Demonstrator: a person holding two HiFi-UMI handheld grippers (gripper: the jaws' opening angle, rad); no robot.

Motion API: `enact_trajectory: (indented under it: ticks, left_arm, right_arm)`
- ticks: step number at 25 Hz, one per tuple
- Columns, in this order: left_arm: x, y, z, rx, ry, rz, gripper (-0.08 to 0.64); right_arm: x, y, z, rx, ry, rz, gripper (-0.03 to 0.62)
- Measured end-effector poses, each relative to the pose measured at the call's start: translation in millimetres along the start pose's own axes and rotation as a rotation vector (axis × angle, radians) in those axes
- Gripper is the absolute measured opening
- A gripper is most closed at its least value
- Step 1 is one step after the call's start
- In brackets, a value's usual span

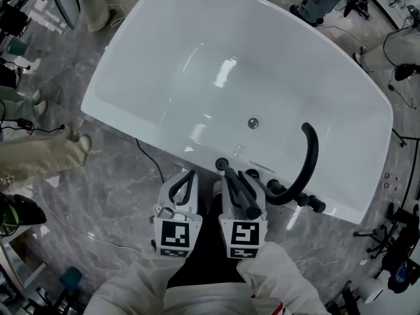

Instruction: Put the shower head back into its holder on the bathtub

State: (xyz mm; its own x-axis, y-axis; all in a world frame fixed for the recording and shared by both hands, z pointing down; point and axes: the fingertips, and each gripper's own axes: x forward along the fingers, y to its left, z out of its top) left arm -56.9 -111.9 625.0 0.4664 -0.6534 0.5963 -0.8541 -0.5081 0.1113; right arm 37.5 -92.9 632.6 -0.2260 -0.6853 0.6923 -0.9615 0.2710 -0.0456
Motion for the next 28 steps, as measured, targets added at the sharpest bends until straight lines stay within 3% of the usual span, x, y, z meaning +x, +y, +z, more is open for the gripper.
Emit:
enact_trajectory:
  ticks: [28]
  left_arm:
    - [28, 10, -37, -0.049, 0.020, 0.003, 0.000]
  right_arm:
    - [38, 4, -37, -0.011, 0.086, 0.001, 0.138]
